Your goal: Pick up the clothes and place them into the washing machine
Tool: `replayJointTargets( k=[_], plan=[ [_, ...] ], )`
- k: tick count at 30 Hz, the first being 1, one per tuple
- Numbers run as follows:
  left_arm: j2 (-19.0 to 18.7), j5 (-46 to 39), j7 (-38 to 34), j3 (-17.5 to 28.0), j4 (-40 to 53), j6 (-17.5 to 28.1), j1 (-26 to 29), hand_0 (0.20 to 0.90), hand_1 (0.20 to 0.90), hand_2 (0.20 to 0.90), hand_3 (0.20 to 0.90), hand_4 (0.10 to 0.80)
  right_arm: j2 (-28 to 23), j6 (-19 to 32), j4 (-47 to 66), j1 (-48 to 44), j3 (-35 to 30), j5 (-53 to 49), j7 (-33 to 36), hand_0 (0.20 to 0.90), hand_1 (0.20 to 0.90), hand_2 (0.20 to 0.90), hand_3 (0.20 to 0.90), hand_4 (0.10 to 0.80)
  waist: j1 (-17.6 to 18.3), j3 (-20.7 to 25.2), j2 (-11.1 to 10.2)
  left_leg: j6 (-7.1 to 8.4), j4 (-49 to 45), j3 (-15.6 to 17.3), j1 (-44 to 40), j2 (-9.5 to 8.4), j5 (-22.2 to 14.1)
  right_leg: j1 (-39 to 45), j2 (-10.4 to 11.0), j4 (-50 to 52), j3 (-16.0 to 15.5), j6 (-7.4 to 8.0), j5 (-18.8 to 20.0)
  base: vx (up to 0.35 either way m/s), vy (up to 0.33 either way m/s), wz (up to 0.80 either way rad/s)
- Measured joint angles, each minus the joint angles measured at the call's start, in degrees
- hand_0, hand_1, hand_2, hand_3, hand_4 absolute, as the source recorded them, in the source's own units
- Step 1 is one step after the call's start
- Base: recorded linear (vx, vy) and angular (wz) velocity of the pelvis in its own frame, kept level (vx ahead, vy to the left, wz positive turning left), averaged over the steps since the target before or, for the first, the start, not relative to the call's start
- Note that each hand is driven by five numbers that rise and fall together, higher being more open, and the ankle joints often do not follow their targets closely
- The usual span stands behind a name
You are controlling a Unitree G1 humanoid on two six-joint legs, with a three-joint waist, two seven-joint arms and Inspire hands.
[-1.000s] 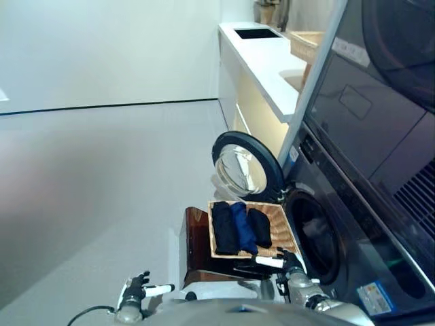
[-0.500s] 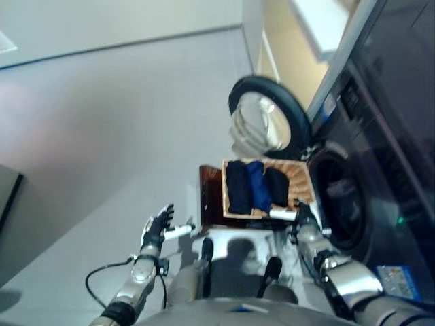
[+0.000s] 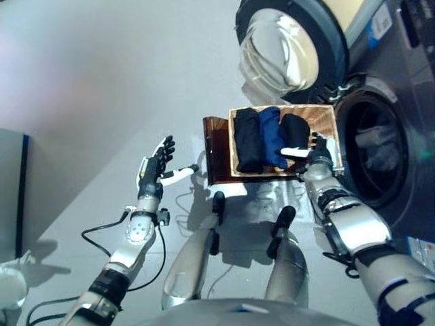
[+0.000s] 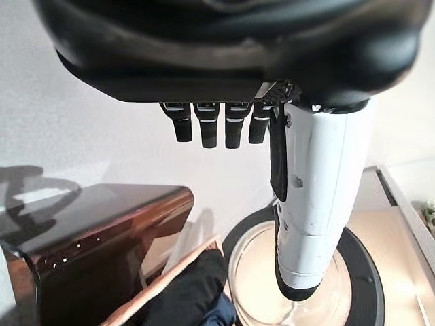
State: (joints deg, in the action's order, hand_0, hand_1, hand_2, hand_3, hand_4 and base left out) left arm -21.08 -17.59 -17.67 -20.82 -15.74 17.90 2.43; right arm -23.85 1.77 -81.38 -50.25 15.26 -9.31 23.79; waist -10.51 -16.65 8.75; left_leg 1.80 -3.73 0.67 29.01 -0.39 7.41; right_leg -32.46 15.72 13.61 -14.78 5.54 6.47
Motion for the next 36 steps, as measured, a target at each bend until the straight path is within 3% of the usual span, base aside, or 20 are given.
replayJointTargets(
  k=[2,5,15,27,36],
  plan=[
    [0.0,0.0,-0.3,-0.1,-0.1,0.0,-1.2,0.900,0.900,0.900,0.900,0.800,-0.2,-0.6,-1.3,-1.8,0.2,0.7,0.1,0.900,0.900,0.900,0.900,0.800,-0.2,-0.2,0.5,-1.88,0.3,0.4,-0.5,0.27,1.9,0.1,-0.4,0.1,0.1,0.28,-0.2,0.025,0.002,-0.17],
    [0.1,0.2,-0.4,-0.3,-0.1,0.0,-0.6,0.900,0.900,0.900,0.900,0.800,-1.6,-0.8,-1.9,-2.8,0.3,1.1,0.3,0.900,0.900,0.900,0.900,0.800,-0.1,-0.2,0.6,-2.76,1.3,0.7,-0.7,0.24,2.6,0.1,-0.3,0.1,-0.1,0.20,-0.3,0.037,0.007,0.02],
    [0.0,0.9,-1.9,-0.3,2.5,0.0,1.0,0.900,0.900,0.900,0.900,0.800,-5.4,-1.2,-3.3,-4.9,-0.2,2.2,1.7,0.900,0.900,0.900,0.900,0.800,-1.4,-2.4,3.2,-2.50,2.9,0.3,-1.3,0.18,2.4,-0.5,-0.1,1.3,-0.3,0.70,-2.2,0.016,-0.013,0.02],
    [-0.1,1.3,-4.0,-0.3,7.0,0.0,0.9,0.900,0.900,0.900,0.900,0.800,-8.3,-1.9,-5.5,-9.7,-0.2,2.1,2.8,0.900,0.900,0.900,0.900,0.800,-1.6,-4.6,4.1,-2.67,3.1,-1.4,5.0,-1.46,3.9,-9.2,2.5,8.2,-0.1,0.41,-5.1,0.042,0.023,0.12],
    [-0.2,1.5,-5.9,-0.1,8.0,0.2,1.8,0.900,0.900,0.900,0.900,0.800,-9.8,-2.0,-5.7,-11.4,0.3,2.1,4.8,0.900,0.900,0.900,0.900,0.800,-3.0,-4.5,4.3,-2.79,2.8,-1.3,7.0,-1.81,4.0,-11.6,3.0,9.5,0.1,0.32,-5.4,0.015,0.025,0.02]
  ],
)
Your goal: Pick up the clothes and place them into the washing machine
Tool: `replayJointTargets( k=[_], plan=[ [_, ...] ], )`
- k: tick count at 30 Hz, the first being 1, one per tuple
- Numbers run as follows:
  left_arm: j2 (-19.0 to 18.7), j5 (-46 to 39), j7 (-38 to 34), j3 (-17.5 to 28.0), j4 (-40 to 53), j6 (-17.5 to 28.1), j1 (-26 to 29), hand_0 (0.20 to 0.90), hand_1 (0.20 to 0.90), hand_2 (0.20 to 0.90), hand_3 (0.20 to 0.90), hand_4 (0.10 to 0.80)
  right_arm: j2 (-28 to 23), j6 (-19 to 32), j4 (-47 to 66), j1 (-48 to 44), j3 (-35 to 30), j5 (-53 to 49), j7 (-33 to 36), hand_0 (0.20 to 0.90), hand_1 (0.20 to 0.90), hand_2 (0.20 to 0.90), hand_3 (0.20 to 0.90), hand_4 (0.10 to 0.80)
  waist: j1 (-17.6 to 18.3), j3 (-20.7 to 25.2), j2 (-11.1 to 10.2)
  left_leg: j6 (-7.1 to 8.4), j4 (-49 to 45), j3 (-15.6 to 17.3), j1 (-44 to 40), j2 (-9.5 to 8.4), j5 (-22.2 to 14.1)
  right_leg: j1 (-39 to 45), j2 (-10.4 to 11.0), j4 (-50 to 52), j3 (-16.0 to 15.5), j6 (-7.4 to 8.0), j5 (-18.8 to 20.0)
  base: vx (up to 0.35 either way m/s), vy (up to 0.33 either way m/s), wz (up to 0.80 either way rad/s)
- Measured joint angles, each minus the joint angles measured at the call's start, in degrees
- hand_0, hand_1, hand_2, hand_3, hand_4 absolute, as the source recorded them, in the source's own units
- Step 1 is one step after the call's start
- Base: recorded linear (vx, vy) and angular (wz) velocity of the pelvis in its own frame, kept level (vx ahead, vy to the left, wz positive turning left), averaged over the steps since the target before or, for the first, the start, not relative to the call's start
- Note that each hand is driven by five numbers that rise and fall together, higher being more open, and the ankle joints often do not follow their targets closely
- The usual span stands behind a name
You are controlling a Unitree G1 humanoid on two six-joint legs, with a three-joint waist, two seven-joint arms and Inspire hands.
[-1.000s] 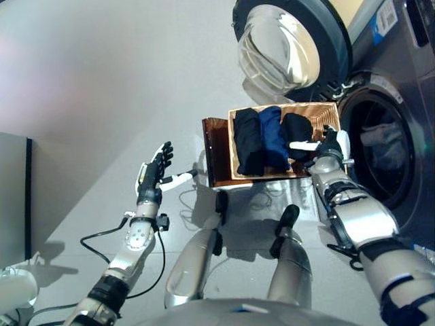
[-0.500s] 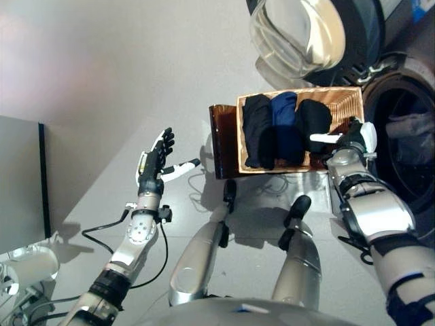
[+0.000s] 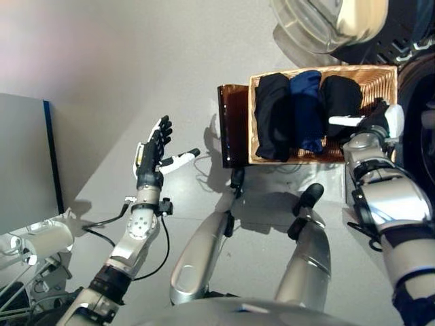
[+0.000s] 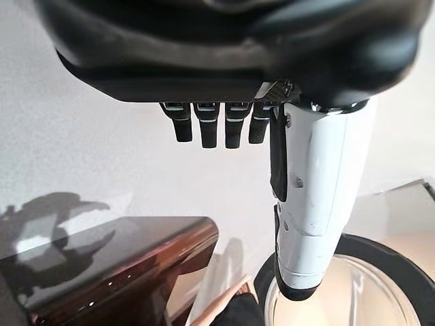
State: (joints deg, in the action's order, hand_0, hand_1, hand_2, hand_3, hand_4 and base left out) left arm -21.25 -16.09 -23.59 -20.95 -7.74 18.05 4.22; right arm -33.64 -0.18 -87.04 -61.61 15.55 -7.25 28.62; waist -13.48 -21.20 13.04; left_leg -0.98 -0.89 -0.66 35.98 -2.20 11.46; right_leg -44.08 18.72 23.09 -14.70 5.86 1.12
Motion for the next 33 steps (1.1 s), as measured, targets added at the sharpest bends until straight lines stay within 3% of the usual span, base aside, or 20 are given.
replayJointTargets(
  k=[1,4,5,6,7,9,12,13,14,30,33],
  plan=[
    [0.0,0.0,-0.3,0.0,0.2,0.0,0.0,0.900,0.900,0.900,0.900,0.800,0.0,0.1,0.0,-0.3,0.3,0.0,0.0,0.900,0.900,0.900,0.900,0.800,0.0,0.0,0.0,0.09,-0.1,0.0,0.4,-0.05,0.0,-0.5,0.1,0.4,0.0,-0.05,-0.2,0.003,0.011,0.07],
    [0.0,0.1,-0.3,0.0,0.2,0.0,0.0,0.900,0.900,0.900,0.900,0.800,-0.1,0.0,0.0,-0.6,0.5,0.0,0.3,0.691,0.691,0.691,0.691,0.651,0.0,0.0,0.1,0.36,-0.3,-0.6,1.1,-0.13,0.1,-1.1,0.3,1.1,-0.1,-0.20,-0.5,-0.003,0.008,0.09],
    [0.0,0.1,-0.3,0.0,0.2,0.0,0.0,0.900,0.900,0.900,0.900,0.800,-0.2,0.0,0.0,-0.7,0.6,0.0,0.3,0.573,0.573,0.573,0.573,0.567,0.0,0.0,0.1,0.42,-0.4,-0.6,1.3,-0.21,0.1,-1.3,0.4,1.4,-0.1,-0.21,-0.6,-0.002,0.002,0.06],
    [0.0,0.1,-0.3,0.0,0.2,0.0,0.0,0.900,0.900,0.900,0.900,0.800,-0.3,0.0,0.0,-0.8,0.7,0.0,0.2,0.505,0.505,0.505,0.505,0.518,-0.1,0.0,0.1,0.45,-0.5,-0.6,1.5,-0.29,0.1,-1.6,0.5,1.6,-0.1,-0.22,-0.6,-0.004,0.001,0.04],
    [0.0,0.1,-0.3,0.0,0.2,0.0,0.0,0.900,0.900,0.900,0.900,0.800,-0.4,0.1,0.0,-0.9,0.7,0.1,-0.2,0.469,0.469,0.469,0.469,0.492,-0.1,0.0,0.2,0.48,-0.5,-0.7,1.5,-0.38,0.2,-1.7,0.6,1.7,-0.1,-0.24,-0.6,0.000,0.000,0.00],
    [0.0,0.1,-0.3,0.0,0.3,0.0,0.0,0.900,0.900,0.900,0.900,0.800,-0.2,0.1,0.0,-1.0,0.7,0.1,-0.4,0.461,0.461,0.461,0.461,0.486,-0.4,0.1,0.2,0.53,-0.5,-0.7,1.5,-0.48,0.3,-1.7,0.7,1.8,-0.1,0.04,-0.8,0.000,0.000,0.00],
    [0.0,0.2,-0.4,0.0,0.5,0.0,-0.1,0.900,0.900,0.900,0.900,0.800,-1.0,0.0,0.0,-1.0,0.7,0.1,0.3,0.365,0.365,0.365,0.365,0.418,-1.5,0.1,0.3,0.58,-0.5,-0.8,1.6,-0.62,0.3,-1.8,0.9,2.0,-0.1,0.10,-0.8,-0.005,0.005,0.01],
    [0.0,0.2,-0.4,0.0,0.5,0.0,-0.1,0.900,0.900,0.900,0.900,0.800,-1.4,0.0,0.0,-1.1,0.8,0.1,0.3,0.313,0.313,0.313,0.313,0.380,-1.6,0.1,0.3,0.59,-0.5,-0.9,1.7,-0.66,0.3,-1.9,1.0,2.1,-0.1,0.10,-0.9,-0.009,0.016,0.07],
    [0.0,0.2,-0.7,0.0,0.5,0.0,-0.3,0.900,0.900,0.900,0.900,0.800,-1.8,0.0,0.0,-1.5,0.8,0.2,0.3,0.200,0.200,0.200,0.200,0.300,-1.6,0.1,0.3,0.59,-0.6,-1.0,2.1,-0.83,0.4,-2.3,1.3,2.8,-0.1,0.04,-1.1,-0.005,0.012,0.10],
    [-0.3,0.8,-1.4,0.1,0.3,0.1,0.2,0.900,0.900,0.900,0.900,0.800,-1.6,-1.0,0.7,-1.8,-0.3,0.5,0.6,0.200,0.200,0.200,0.200,0.300,-1.5,0.2,2.3,0.24,-0.9,-0.4,-1.6,-0.80,0.6,0.5,1.3,3.5,0.6,-0.32,-1.5,-0.011,0.016,-0.02],
    [-0.5,0.9,-1.4,0.0,0.4,0.1,0.3,0.900,0.900,0.900,0.900,0.800,-1.3,-0.4,4.0,-1.2,-4.1,-3.7,1.0,0.200,0.200,0.200,0.200,0.300,-1.1,0.3,2.5,0.13,-0.8,0.7,-2.8,-0.62,0.6,1.3,0.7,2.4,1.8,0.23,-1.0,0.008,0.015,-0.19]
  ],
)
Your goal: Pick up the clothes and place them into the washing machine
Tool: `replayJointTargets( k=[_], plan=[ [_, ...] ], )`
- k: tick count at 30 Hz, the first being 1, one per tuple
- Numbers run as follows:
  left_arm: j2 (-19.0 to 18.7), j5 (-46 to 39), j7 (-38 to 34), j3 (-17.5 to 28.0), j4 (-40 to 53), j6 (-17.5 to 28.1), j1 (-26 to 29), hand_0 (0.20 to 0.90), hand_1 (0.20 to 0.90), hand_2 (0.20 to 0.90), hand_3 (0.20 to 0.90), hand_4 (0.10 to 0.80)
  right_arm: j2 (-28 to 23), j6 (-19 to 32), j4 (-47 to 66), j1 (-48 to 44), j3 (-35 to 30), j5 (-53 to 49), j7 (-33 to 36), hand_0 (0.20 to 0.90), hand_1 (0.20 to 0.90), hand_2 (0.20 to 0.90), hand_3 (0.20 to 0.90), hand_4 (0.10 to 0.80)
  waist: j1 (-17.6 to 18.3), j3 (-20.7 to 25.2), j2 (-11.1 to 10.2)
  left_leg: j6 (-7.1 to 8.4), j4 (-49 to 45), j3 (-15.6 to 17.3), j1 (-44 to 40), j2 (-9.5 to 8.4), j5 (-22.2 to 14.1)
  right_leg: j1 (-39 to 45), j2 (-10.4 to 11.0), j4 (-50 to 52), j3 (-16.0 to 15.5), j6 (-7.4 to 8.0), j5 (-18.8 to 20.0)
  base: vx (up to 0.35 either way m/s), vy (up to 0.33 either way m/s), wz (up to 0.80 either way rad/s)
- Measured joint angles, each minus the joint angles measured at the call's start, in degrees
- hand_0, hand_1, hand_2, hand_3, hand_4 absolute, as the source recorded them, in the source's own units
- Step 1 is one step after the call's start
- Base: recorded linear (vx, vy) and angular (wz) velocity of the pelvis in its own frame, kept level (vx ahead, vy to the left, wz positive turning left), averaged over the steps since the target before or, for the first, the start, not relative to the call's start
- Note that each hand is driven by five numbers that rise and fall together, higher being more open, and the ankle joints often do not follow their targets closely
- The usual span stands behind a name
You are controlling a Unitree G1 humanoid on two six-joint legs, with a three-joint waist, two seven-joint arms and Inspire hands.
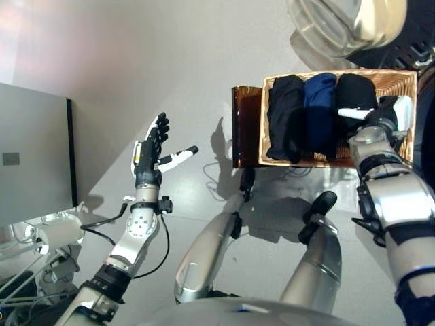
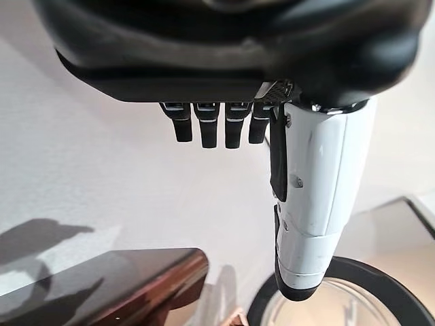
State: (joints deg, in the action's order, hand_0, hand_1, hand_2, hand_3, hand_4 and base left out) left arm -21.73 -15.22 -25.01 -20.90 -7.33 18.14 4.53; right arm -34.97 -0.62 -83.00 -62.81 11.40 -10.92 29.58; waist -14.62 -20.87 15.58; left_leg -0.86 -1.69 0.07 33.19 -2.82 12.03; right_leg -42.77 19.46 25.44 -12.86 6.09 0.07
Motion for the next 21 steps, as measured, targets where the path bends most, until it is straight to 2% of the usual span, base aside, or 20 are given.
replayJointTargets(
  k=[5,7,8,10,11,13,15,17,21],
  plan=[
    [0.1,-0.1,0.1,-0.1,-0.8,0.0,-0.3,0.900,0.900,0.900,0.900,0.800,2.8,5.0,7.6,3.9,-6.6,-12.6,1.6,0.200,0.200,0.200,0.200,0.300,3.6,0.0,0.2,-0.13,1.1,2.0,-3.0,0.07,-0.4,3.1,-1.4,-4.3,2.0,0.90,2.6,0.014,0.009,-0.26],
    [0.3,-0.2,0.1,-0.1,-1.8,-0.1,-0.4,0.900,0.900,0.900,0.900,0.800,4.9,7.0,10.1,6.2,-9.4,-16.7,2.1,0.200,0.200,0.200,0.200,0.300,4.6,0.0,0.2,-0.21,1.7,2.9,-4.4,0.12,-0.4,4.3,-1.6,-5.7,2.6,1.09,3.2,0.001,0.005,-0.24],
    [0.3,-0.3,0.1,0.0,-2.6,-0.1,-0.8,0.900,0.900,0.900,0.900,0.800,6.7,9.4,14.5,9.1,-13.4,-20.9,2.2,0.200,0.200,0.200,0.200,0.300,5.3,0.0,0.2,-0.31,2.3,3.7,-5.5,0.11,-0.5,5.1,-1.8,-6.8,3.2,1.35,3.8,-0.006,-0.008,-0.35],
    [0.8,-0.5,0.3,-0.1,-2.9,-0.2,-0.9,0.900,0.900,0.900,0.900,0.800,9.8,12.6,15.8,11.1,-14.3,-25.9,2.4,0.200,0.200,0.200,0.200,0.300,6.2,0.0,0.3,-0.38,2.8,4.6,-6.1,0.10,-0.6,5.5,-2.4,-8.2,4.1,1.55,5.1,-0.028,-0.011,-0.39],
    [1.0,-0.5,0.6,-0.1,-2.9,-0.2,-0.7,0.900,0.900,0.900,0.900,0.800,10.6,14.0,16.3,11.9,-14.8,-29.1,2.5,0.200,0.200,0.200,0.200,0.300,6.4,0.0,0.3,-0.38,2.8,4.6,-6.1,0.17,-0.6,5.5,-2.6,-8.8,4.2,1.53,5.4,-0.028,0.003,-0.24],
    [1.2,-0.5,1.4,-0.4,-4.0,-0.2,-0.5,0.900,0.900,0.900,0.900,0.800,14.6,17.9,18.7,13.0,-21.1,-37.4,1.5,0.200,0.200,0.200,0.200,0.300,6.8,0.1,0.3,-0.38,3.0,5.0,-6.1,0.46,-0.6,5.6,-3.0,-9.9,4.4,1.41,6.2,-0.019,-0.014,-0.15],
    [1.6,-0.9,1.8,-0.6,-5.3,-0.3,-0.4,0.900,0.900,0.900,0.900,0.800,18.1,21.6,18.8,13.2,-23.3,-44.3,0.2,0.200,0.200,0.200,0.200,0.300,7.3,0.0,0.5,-0.37,3.1,5.1,-6.1,0.76,-0.6,6.1,-3.5,-10.9,4.4,1.28,6.8,-0.006,-0.005,-0.09],
    [1.9,-1.4,2.5,-1.0,-6.4,-0.4,-0.4,0.900,0.900,0.900,0.900,0.800,21.4,25.6,19.0,13.2,-25.0,-51.2,-1.2,0.200,0.200,0.200,0.200,0.300,7.2,-0.1,0.8,-0.36,3.1,5.2,-6.3,1.10,-0.6,6.5,-3.7,-11.7,4.4,1.12,7.2,-0.008,0.010,-0.06],
    [2.1,-1.4,3.6,-2.8,-6.8,-0.4,-0.9,0.900,0.900,0.900,0.900,0.800,24.1,28.8,19.3,13.3,-25.6,-58.7,-5.6,0.200,0.200,0.200,0.200,0.300,6.6,0.0,2.5,-0.27,3.8,5.7,-6.9,0.95,-0.5,6.6,-3.5,-11.7,4.4,1.17,7.3,-0.003,0.002,-0.01]
  ],
)
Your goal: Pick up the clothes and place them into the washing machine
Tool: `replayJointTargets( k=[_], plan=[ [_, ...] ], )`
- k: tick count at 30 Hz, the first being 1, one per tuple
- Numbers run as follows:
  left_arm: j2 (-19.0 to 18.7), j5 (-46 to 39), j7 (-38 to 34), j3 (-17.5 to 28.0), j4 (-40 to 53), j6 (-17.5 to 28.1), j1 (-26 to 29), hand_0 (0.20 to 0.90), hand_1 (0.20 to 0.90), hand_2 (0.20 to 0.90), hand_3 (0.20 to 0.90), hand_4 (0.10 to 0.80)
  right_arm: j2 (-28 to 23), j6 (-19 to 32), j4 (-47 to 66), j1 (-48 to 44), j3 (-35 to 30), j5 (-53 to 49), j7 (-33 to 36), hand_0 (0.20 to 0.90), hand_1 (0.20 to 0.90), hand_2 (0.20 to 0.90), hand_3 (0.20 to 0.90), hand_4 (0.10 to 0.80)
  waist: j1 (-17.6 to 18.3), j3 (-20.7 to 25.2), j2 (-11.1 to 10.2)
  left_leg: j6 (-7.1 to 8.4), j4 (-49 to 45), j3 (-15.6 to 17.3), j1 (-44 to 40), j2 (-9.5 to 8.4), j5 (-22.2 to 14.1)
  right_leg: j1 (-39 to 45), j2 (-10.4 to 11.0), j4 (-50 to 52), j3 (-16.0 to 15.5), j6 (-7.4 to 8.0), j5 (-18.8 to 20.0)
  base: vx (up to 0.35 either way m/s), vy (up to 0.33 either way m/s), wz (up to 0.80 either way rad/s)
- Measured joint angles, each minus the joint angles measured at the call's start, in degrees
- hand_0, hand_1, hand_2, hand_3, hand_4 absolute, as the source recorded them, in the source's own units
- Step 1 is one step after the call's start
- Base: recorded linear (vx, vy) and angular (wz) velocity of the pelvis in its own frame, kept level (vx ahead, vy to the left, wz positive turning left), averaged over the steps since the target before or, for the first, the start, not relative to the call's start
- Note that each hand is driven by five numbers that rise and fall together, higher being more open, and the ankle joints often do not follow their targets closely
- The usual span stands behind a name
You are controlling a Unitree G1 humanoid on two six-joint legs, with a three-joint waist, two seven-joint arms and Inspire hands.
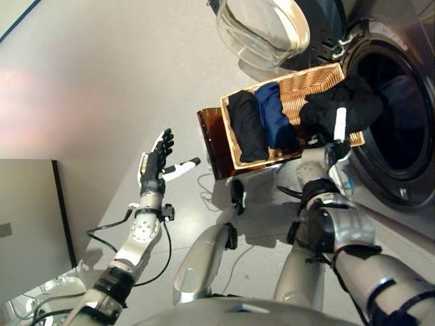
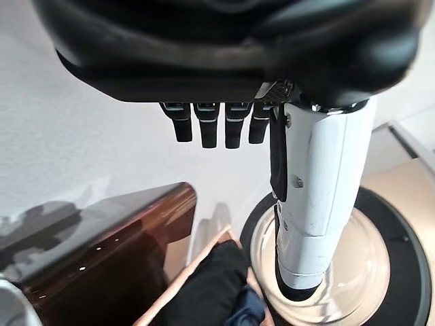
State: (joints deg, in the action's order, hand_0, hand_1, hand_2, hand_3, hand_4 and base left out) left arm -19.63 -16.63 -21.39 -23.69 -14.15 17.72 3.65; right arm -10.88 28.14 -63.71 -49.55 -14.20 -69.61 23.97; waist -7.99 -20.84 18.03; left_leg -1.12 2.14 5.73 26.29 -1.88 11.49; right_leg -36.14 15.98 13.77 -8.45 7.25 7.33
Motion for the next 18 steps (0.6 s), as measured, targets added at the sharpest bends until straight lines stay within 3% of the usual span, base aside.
replayJointTargets(
  k=[8,13,16,17,18],
  plan=[
    [0.3,-0.2,1.6,0.1,0.0,0.0,-1.1,0.900,0.900,0.900,0.900,0.800,-1.3,2.3,2.6,-0.4,-2.5,-4.1,-2.2,0.200,0.200,0.200,0.200,0.300,-1.1,0.0,1.1,0.02,0.1,0.0,0.0,-0.12,0.0,0.0,0.2,0.0,0.2,0.15,0.1,0.000,0.000,0.00],
    [0.2,-1.7,2.8,0.1,0.1,0.3,-1.2,0.900,0.900,0.900,0.900,0.800,-11.9,3.9,5.6,-5.4,-6.2,-3.5,1.3,0.200,0.200,0.200,0.200,0.300,-2.7,-0.1,2.9,0.01,0.1,-0.1,0.2,-0.61,0.0,-0.6,0.8,1.0,0.3,0.31,-0.3,0.001,0.007,0.04],
    [-0.1,-3.0,2.7,0.5,0.0,0.4,-2.5,0.900,0.900,0.900,0.900,0.800,-21.1,5.8,7.4,-10.8,-5.0,1.7,5.5,0.200,0.200,0.200,0.200,0.300,-2.5,0.0,3.2,-0.08,0.1,0.2,0.4,-1.52,0.0,-1.8,1.3,2.3,1.4,0.76,-1.0,-0.001,0.017,0.01],
    [-0.1,-3.2,2.7,0.5,0.1,0.5,-2.6,0.900,0.900,0.900,0.900,0.800,-23.8,5.6,8.3,-12.7,-4.2,3.0,7.9,0.450,0.450,0.450,0.450,0.478,-2.5,0.0,3.2,-0.15,0.1,0.4,0.6,-1.85,-0.1,-2.6,1.6,3.1,1.8,0.99,-1.3,0.001,0.023,-0.09],
    [-0.3,-3.4,2.7,0.6,0.2,0.5,-2.8,0.900,0.900,0.900,0.900,0.800,-25.8,5.4,7.7,-14.1,-3.3,4.2,9.5,0.900,0.900,0.900,0.900,0.800,-2.5,0.0,3.2,-0.25,0.2,0.7,0.8,-1.94,0.0,-3.2,1.7,3.2,2.4,1.02,-1.3,0.002,0.023,-0.10]
  ],
)
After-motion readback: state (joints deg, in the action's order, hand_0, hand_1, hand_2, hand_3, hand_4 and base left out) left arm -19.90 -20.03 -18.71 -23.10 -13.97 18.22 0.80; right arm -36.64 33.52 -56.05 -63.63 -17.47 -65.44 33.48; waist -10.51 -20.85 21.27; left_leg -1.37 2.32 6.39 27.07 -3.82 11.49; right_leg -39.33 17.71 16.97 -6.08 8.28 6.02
